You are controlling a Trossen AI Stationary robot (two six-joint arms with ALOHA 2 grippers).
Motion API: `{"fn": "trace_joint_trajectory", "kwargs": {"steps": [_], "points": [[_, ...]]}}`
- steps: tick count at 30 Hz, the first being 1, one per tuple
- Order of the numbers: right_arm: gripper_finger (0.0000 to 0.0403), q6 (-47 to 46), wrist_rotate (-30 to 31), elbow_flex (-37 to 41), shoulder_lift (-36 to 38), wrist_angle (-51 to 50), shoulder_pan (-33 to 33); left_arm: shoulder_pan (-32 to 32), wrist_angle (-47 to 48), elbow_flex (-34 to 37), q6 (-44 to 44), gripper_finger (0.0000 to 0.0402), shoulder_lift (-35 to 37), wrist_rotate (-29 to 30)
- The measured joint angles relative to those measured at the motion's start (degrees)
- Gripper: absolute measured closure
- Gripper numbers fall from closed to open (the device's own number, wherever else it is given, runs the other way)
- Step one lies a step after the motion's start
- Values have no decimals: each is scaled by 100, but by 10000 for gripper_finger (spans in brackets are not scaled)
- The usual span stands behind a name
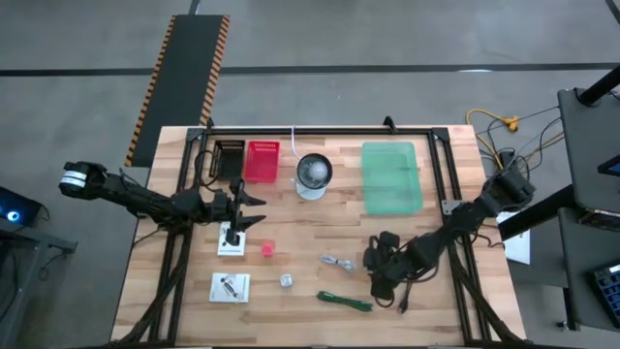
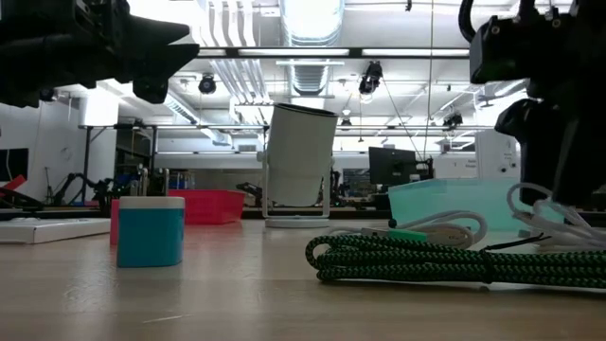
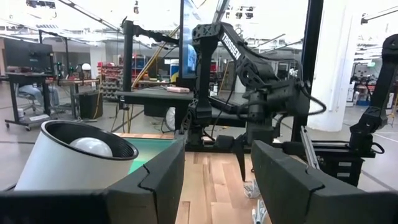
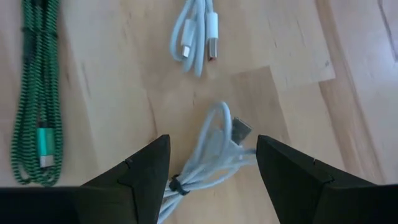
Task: Pick and place items into bin
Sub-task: Put the white charger cable into the green bin
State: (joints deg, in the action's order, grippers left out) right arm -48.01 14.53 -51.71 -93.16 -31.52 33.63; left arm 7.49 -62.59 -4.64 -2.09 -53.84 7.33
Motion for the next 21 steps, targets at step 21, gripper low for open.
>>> {"fn": "trace_joint_trajectory", "kwargs": {"steps": [21], "points": [[179,20,3,13,-402,43,-2,0,4,2,0,230,0,2]]}}
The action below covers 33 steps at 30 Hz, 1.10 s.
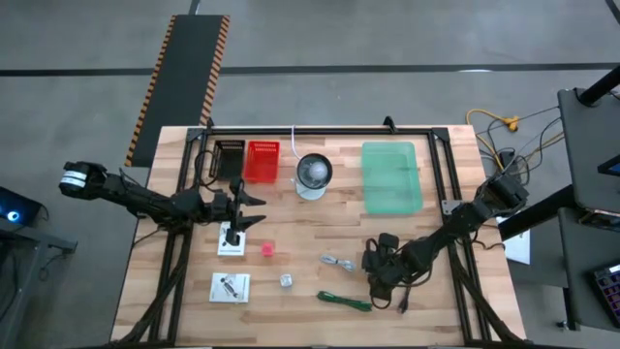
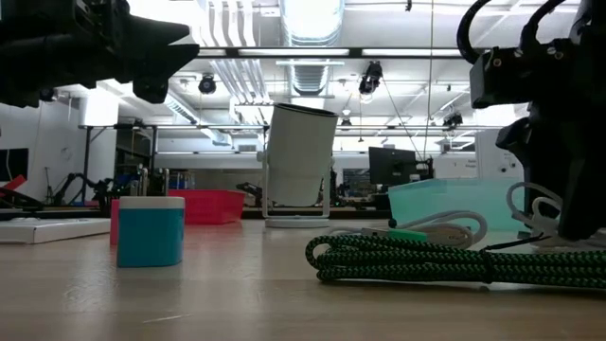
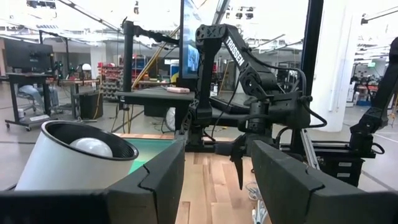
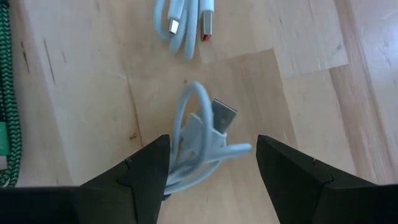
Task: Pick and place items into bin
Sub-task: Put the white charger cable into the green bin
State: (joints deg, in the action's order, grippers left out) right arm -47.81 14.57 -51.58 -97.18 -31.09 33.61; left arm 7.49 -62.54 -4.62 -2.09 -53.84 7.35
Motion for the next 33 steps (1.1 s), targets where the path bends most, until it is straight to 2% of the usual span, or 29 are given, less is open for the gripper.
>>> {"fn": "trace_joint_trajectory", "kwargs": {"steps": [21,26,33], "points": [[183,-22,55,-3,-107,55,-2,1,0,0,-1,230,0,-1],[205,-22,59,-3,-110,52,-2,0,0,0,0,230,0,-2],[257,-19,57,-3,-110,50,-2,0,-2,0,0,230,0,-2]]}}
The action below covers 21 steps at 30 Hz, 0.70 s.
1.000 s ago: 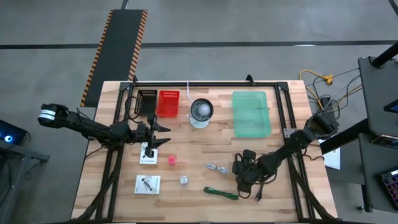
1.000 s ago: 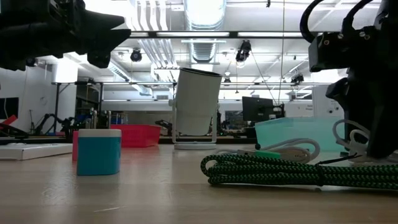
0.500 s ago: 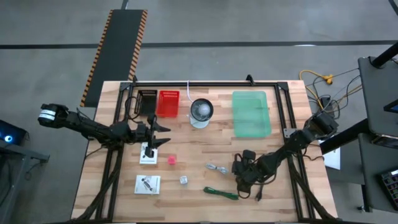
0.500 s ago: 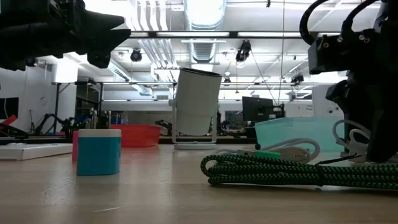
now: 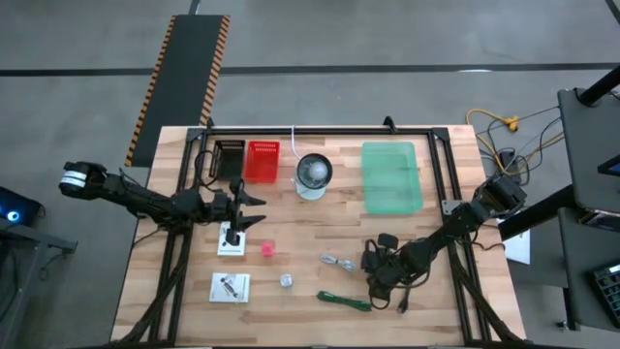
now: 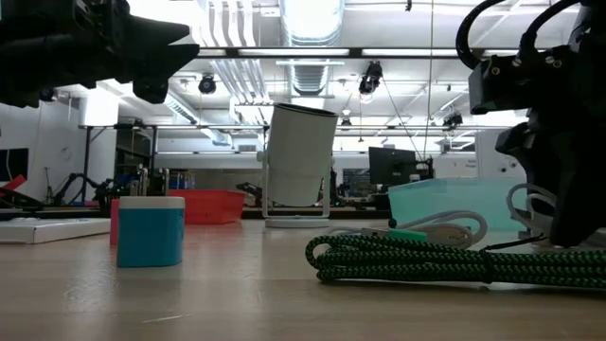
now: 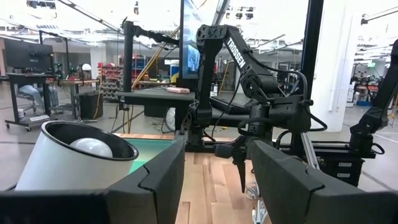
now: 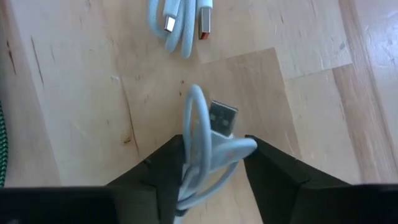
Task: Pick and place items into bin
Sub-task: Put the white charger cable into the green bin
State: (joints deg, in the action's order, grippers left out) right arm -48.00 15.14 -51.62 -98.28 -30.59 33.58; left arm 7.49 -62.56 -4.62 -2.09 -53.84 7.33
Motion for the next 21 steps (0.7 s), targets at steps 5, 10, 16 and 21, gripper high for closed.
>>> {"fn": "trace_joint_trajectory", "kwargs": {"steps": [5,10,16,21], "points": [[294,19,0,2,0,-3,0,0,0,0,-1,230,0,2],[330,65,0,2,2,-3,0,0,1,0,-1,230,0,1],[356,69,-6,2,4,-7,0,0,1,0,-1,230,0,2],[350,72,-43,-7,4,-11,0,1,0,0,0,230,0,0]]}}
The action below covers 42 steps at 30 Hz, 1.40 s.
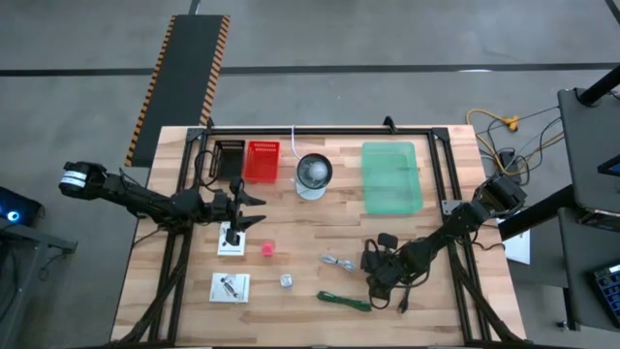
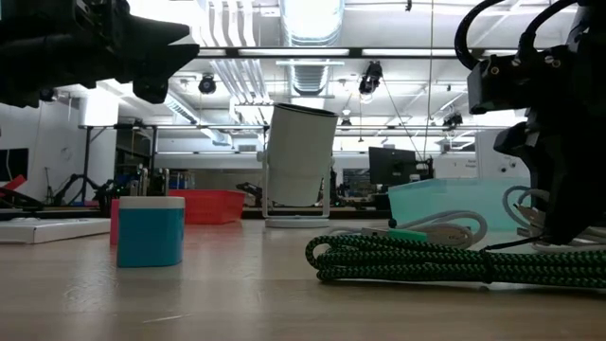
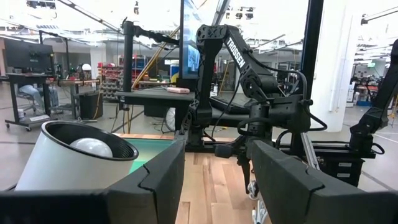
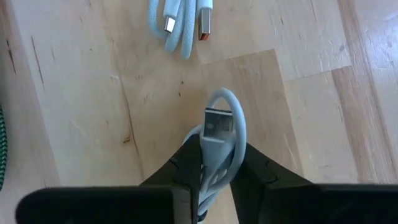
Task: Pick and place items into bin
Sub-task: Put the white charger cable into the green bin
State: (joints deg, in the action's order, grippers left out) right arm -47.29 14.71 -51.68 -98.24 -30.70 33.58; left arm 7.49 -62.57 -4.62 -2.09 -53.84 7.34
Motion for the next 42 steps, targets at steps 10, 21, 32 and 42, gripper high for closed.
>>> {"fn": "trace_joint_trajectory", "kwargs": {"steps": [10,21,32,42], "points": [[359,169,5,-255,0,-49,1,0,2,0,0,230,0,2],[357,664,55,-549,4,-81,0,0,2,0,-2,230,0,2],[356,743,339,-886,9,-852,0,-1,0,0,0,230,0,0],[356,743,399,-1227,13,-1256,-35,-1,2,0,0,230,0,2]]}}
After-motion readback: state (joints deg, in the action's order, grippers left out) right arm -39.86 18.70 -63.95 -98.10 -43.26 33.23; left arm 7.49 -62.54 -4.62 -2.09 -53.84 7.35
